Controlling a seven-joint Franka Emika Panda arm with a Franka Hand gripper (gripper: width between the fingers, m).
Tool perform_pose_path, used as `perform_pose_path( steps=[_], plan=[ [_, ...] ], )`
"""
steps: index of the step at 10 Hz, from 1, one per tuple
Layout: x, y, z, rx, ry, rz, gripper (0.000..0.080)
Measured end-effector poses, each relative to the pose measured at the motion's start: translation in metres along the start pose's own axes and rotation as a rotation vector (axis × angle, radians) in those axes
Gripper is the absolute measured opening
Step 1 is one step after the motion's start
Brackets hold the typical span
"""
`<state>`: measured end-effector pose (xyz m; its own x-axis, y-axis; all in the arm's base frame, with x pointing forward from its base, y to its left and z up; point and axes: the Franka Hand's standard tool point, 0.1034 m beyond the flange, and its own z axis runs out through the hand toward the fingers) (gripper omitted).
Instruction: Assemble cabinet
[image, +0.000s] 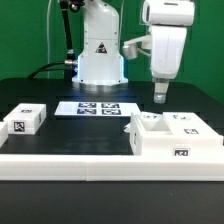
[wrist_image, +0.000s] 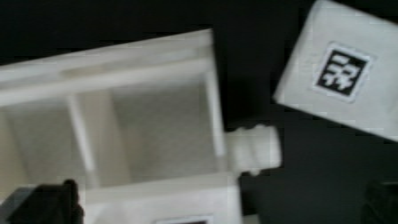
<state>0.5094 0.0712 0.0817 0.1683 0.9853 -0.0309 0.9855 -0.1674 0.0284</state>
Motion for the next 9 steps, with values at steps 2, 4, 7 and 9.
perform_pose_path(
  steps=[2, 4, 7, 9],
  plan=[
    [0.000, 0.000, 0.000, 0.001, 0.000, -0.001, 0.0798],
    [0.000, 0.000, 0.001, 0.002, 0.000, -0.001, 0.0798],
    [-0.013, -0.031, 0.013, -0.008, 0.034, 0.055, 0.0798],
    [-0.012, -0.059, 0.023, 0.003, 0.044, 0.117, 0.0798]
  ],
)
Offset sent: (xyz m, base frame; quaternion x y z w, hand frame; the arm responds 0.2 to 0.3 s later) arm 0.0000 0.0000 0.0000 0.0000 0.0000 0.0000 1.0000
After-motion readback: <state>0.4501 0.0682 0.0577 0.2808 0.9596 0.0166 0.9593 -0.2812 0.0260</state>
